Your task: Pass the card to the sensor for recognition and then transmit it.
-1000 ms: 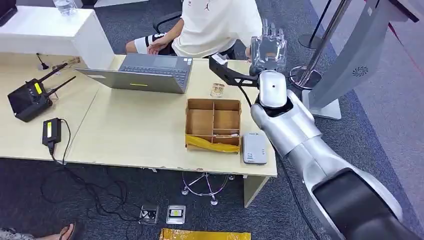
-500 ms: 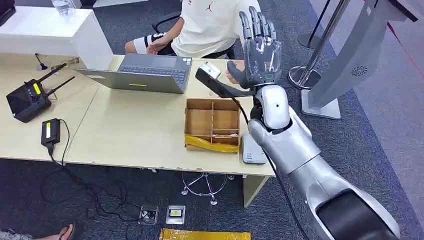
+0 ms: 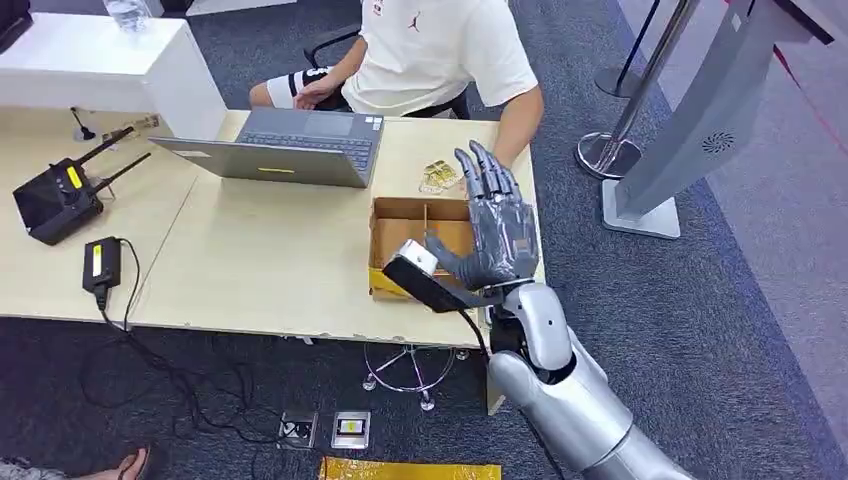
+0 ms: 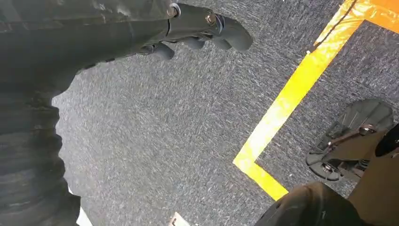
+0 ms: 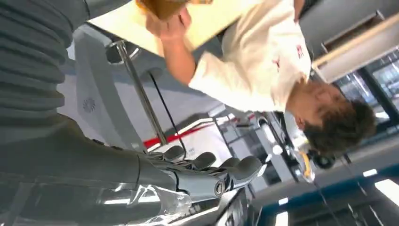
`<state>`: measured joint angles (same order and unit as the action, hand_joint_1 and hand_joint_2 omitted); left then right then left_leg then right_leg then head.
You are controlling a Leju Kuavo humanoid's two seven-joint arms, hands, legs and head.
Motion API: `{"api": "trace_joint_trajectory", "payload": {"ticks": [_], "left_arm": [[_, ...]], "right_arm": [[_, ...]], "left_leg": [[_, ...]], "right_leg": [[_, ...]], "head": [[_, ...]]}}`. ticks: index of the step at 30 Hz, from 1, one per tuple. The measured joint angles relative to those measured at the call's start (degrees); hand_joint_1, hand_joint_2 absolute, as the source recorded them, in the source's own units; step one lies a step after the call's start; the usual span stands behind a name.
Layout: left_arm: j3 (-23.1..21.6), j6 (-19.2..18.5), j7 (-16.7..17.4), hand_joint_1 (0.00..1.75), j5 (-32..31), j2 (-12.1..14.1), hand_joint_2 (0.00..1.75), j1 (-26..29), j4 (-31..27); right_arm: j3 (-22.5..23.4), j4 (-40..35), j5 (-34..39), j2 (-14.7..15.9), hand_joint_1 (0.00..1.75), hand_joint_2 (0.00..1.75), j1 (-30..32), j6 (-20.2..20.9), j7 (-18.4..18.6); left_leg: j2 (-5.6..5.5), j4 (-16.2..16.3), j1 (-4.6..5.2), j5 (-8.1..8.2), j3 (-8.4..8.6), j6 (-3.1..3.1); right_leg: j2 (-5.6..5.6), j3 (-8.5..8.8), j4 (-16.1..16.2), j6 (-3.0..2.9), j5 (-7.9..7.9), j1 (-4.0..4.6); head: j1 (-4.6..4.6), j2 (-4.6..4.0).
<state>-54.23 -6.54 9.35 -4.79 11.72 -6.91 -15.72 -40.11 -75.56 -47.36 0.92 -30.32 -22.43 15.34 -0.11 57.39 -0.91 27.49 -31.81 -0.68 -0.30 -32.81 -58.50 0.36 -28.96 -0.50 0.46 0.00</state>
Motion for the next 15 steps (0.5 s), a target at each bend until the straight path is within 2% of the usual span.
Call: {"api": "trace_joint_trajectory", "payload": {"ticks": [4,7,15], "left_arm": [[0.07,-0.35,0.0,0.0,-0.13,0.0,1.75,-0.05,0.0],[0.07,-0.85,0.0,0.0,-0.5,0.02,1.75,-0.1,0.0],[0.07,-1.36,0.04,0.0,-1.2,0.0,1.75,-0.59,0.0]], "right_arm": [[-0.04,0.02,-1.6,0.5,0.0,1.75,1.81,5.34,2.15],[-0.04,0.46,-1.94,0.77,0.0,1.75,2.12,7.48,3.13],[0.0,4.44,-2.69,0.98,0.0,1.75,2.19,7.87,3.72]], "left_leg": [[0.0,0.0,0.0,0.0,0.0,0.0],[0.01,0.0,0.0,0.0,0.0,0.0],[0.0,0.0,0.0,0.0,-0.01,0.0]], "right_leg": [[0.01,0.0,-0.01,0.0,0.0,0.0],[0.01,0.0,-0.01,0.0,0.0,0.0],[0.01,0.0,0.0,0.0,0.0,0.0]], "head": [[0.02,0.0],[0.02,0.0],[0.02,0.0]]}}
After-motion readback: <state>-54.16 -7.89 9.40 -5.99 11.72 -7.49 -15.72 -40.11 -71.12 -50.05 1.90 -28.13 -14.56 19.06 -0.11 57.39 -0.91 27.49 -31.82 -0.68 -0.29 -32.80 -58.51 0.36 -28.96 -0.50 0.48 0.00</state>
